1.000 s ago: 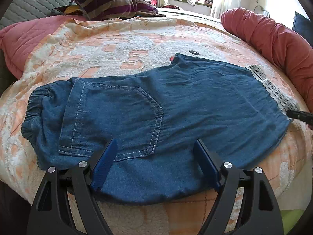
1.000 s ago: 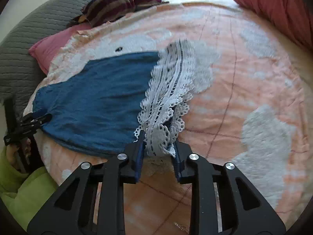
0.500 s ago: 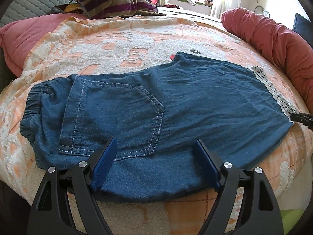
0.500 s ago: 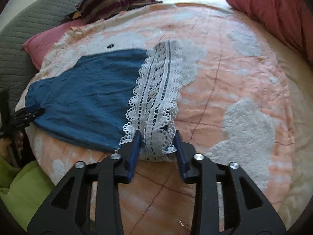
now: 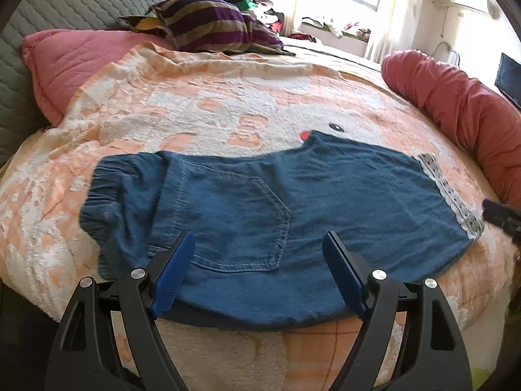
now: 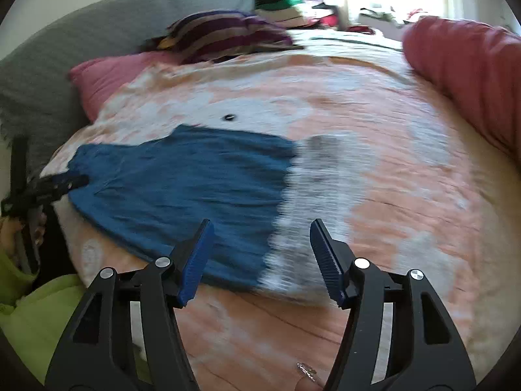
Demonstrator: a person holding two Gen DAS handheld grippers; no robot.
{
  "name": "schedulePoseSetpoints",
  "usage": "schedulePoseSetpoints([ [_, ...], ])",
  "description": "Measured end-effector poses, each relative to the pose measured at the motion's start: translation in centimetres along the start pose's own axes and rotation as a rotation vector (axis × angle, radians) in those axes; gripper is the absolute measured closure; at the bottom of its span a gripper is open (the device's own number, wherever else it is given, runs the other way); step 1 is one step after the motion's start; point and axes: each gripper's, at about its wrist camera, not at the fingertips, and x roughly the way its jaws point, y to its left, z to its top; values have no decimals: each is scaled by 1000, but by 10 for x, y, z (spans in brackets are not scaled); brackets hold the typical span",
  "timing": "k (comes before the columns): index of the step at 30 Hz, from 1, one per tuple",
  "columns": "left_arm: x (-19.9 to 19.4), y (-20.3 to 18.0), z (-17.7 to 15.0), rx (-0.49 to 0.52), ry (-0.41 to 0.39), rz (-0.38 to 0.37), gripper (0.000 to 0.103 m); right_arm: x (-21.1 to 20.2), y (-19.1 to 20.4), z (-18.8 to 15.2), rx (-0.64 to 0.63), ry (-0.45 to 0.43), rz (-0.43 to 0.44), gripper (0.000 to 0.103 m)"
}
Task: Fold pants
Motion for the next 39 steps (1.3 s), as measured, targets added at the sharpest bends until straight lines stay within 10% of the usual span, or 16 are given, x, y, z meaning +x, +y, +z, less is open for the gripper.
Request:
schedulePoseSetpoints([
  [2,-2,2,3,-4,-9,3,4,12,13,4,-30,14,9,44],
  [22,89,-29,30,78,162,13,5,105,63,27,-187,161,-36,30],
  [39,62,-11,10,79,88,-34,5,64,18,12,19,116,19,26],
])
